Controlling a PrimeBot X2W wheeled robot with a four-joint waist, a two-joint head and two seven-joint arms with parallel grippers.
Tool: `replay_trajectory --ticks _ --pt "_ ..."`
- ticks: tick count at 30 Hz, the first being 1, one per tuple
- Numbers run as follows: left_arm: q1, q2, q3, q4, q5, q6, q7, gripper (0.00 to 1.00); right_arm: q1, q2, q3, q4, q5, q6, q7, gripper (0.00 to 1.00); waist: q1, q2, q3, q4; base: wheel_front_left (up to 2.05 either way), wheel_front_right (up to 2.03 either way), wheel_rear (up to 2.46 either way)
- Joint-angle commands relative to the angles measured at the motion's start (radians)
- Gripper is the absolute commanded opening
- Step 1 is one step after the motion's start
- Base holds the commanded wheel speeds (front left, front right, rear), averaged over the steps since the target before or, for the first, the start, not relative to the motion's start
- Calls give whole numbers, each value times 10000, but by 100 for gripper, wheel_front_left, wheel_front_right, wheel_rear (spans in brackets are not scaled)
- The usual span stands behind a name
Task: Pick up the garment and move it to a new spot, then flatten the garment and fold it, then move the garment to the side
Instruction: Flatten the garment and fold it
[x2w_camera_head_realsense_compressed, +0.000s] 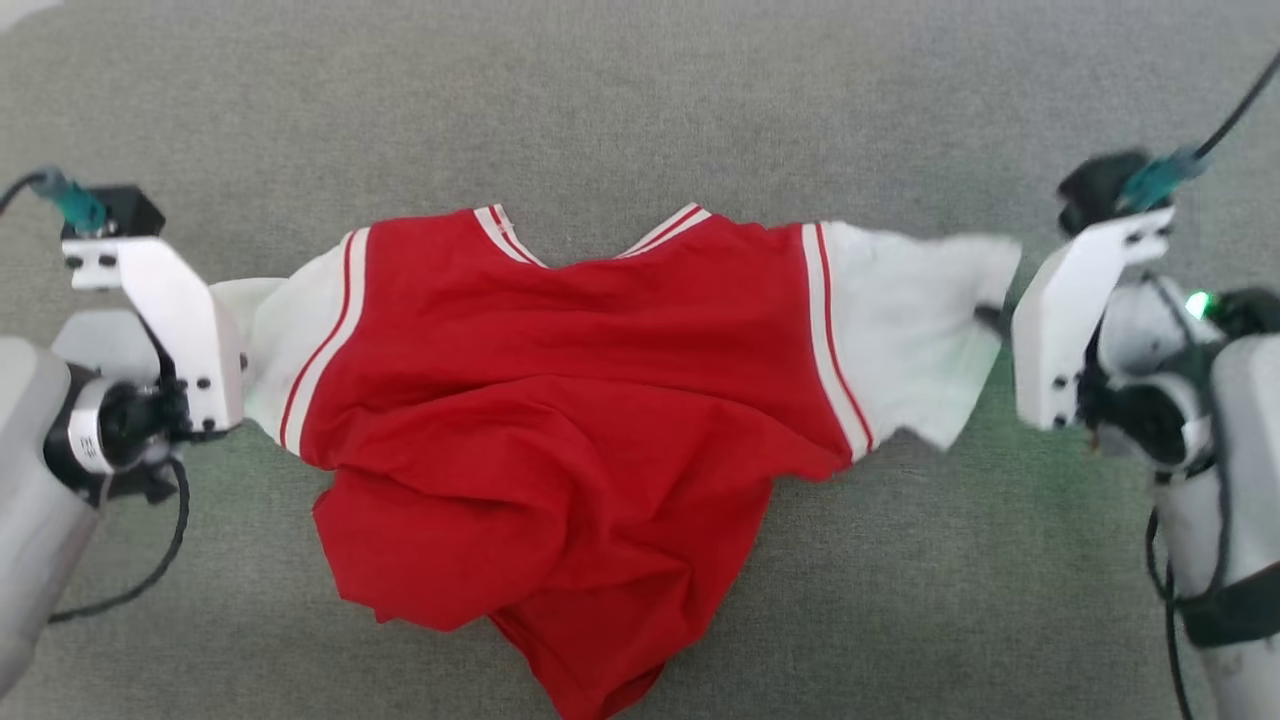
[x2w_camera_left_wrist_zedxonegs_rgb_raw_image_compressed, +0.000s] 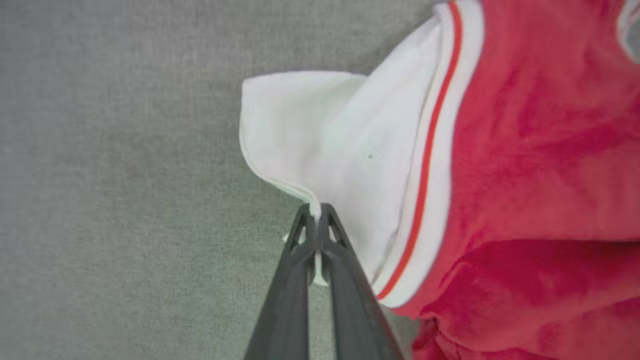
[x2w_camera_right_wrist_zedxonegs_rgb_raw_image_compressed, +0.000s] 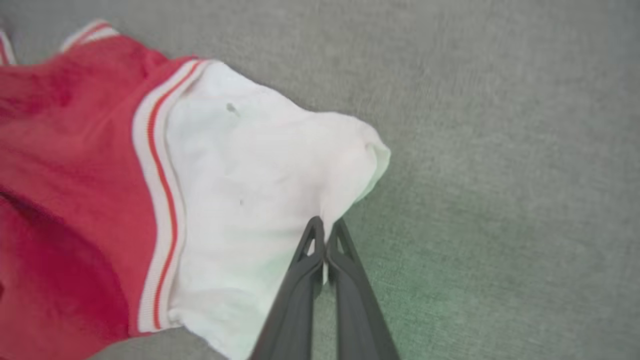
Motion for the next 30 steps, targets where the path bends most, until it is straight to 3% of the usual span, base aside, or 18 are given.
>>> replay_trajectory --ticks 1,13,30 --pt "-295 40 64 -131 70 -42 -10 0 -274 -72 -89 -167 90 -3 -151 0 -1 0 -122 21 0 0 0" --pt "-2415 64 254 -898 591 47 308 0 -2181 -87 -329 -672 259 -1 -1046 0 -1 0 -1044 -107 0 0 0" --pt "-4932 -668 492 -311 1123 -265 -190 0 -5275 540 -142 931 212 -1 -2678 0 -1 0 -1923 -429 0 0 0"
